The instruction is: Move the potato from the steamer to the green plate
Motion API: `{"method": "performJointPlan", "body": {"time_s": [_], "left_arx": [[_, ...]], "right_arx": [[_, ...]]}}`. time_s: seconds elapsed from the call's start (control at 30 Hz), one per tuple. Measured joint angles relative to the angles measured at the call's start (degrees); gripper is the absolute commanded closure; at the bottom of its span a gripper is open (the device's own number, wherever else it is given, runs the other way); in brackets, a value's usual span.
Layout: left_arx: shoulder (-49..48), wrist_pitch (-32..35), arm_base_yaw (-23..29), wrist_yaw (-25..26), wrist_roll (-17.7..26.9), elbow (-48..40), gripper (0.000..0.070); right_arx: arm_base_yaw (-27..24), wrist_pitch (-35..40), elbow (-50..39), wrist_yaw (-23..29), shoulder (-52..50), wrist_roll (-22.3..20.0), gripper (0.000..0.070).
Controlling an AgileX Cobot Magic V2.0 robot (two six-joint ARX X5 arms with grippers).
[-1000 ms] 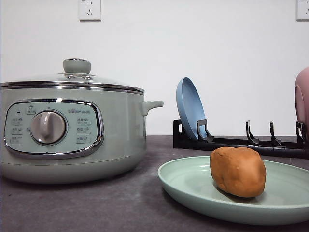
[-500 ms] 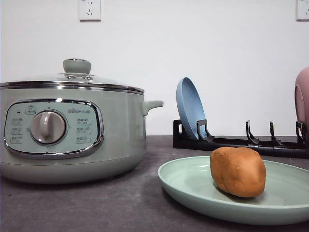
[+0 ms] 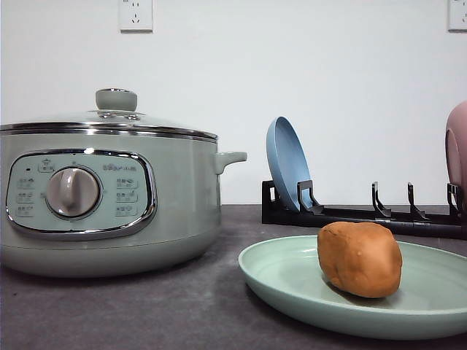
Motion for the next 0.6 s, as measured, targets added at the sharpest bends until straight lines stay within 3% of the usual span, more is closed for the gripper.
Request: {"method": "performJointPlan", "body": {"time_s": [0.6], "left_arx": [[0.0,0.0,0.0,0.0,0.0,0.0,0.0685]], "right_arx": [[0.0,0.0,0.0,0.0,0.0,0.0,0.07]]}}
